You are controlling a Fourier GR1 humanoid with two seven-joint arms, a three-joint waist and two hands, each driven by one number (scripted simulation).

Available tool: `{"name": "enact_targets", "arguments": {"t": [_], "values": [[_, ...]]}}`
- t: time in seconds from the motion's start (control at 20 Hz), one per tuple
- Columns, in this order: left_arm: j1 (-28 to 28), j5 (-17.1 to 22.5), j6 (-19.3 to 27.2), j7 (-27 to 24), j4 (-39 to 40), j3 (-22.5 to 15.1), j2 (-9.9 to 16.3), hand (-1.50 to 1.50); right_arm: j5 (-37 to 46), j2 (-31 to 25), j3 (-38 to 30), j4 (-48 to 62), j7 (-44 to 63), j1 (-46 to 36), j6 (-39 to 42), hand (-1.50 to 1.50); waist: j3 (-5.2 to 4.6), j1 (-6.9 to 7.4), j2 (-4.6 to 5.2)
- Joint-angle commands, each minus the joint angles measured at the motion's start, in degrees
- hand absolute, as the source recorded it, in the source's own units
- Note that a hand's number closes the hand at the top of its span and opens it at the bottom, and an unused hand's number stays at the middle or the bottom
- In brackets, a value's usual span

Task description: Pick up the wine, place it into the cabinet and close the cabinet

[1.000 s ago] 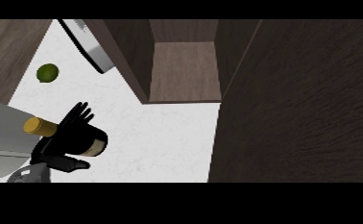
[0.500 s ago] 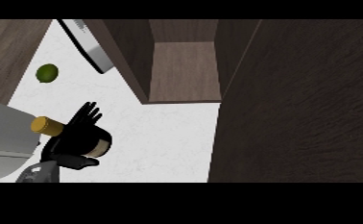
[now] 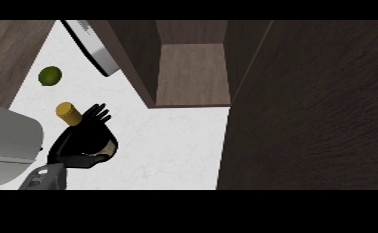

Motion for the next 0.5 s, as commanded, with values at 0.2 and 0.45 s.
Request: {"name": "enact_targets", "arguments": {"t": [0.2, 0.45], "values": [[-0.80, 2.82, -10.13, -5.94, 2.36, 0.04, -1.68, 1.50, -2.49, -0.57, -1.33, -4.32, 4.46, -2.20, -1.01, -1.50, -0.05, 0.09, 0.02], [-2.39, 4.38, -14.05, -2.60, 2.57, -0.72, -0.93, 1.50, -2.98, -0.96, -2.59, -2.73, 2.29, -0.22, 0.21, -1.50, 0.02, 0.06, 0.07]]}}
